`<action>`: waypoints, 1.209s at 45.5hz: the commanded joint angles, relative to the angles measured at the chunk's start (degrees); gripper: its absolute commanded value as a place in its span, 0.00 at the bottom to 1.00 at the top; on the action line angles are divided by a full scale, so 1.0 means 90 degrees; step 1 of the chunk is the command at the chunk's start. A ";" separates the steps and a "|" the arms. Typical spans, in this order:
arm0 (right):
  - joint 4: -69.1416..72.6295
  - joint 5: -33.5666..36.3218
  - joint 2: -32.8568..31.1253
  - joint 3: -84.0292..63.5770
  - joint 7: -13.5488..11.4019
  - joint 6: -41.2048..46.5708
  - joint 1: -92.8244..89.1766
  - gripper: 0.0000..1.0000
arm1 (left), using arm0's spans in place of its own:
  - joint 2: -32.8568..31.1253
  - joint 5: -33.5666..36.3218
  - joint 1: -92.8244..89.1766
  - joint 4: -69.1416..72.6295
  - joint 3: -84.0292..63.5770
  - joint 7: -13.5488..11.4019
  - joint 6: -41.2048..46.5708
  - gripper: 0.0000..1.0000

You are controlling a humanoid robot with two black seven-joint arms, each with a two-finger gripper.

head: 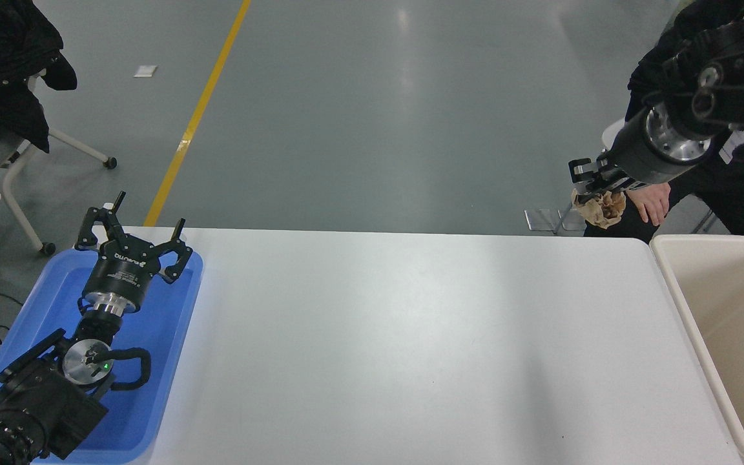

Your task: Pick up paper ball place in dustbin

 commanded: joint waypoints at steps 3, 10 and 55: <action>0.0096 -0.0007 -0.0030 -0.0033 -0.0011 0.0053 0.0153 0.00 | 0.0000 0.0001 -0.0005 0.0000 0.0000 -0.0003 0.0000 1.00; -0.0030 -0.0066 -0.0059 -0.0053 -0.0011 -0.0103 -0.0149 0.00 | 0.0000 0.0001 0.0004 0.0000 0.0000 -0.0003 0.0000 1.00; -0.7120 0.0452 -0.0440 0.1597 -0.0069 -0.2934 -0.6809 0.00 | 0.0000 0.0001 0.0004 0.0000 0.0000 -0.0003 0.0000 1.00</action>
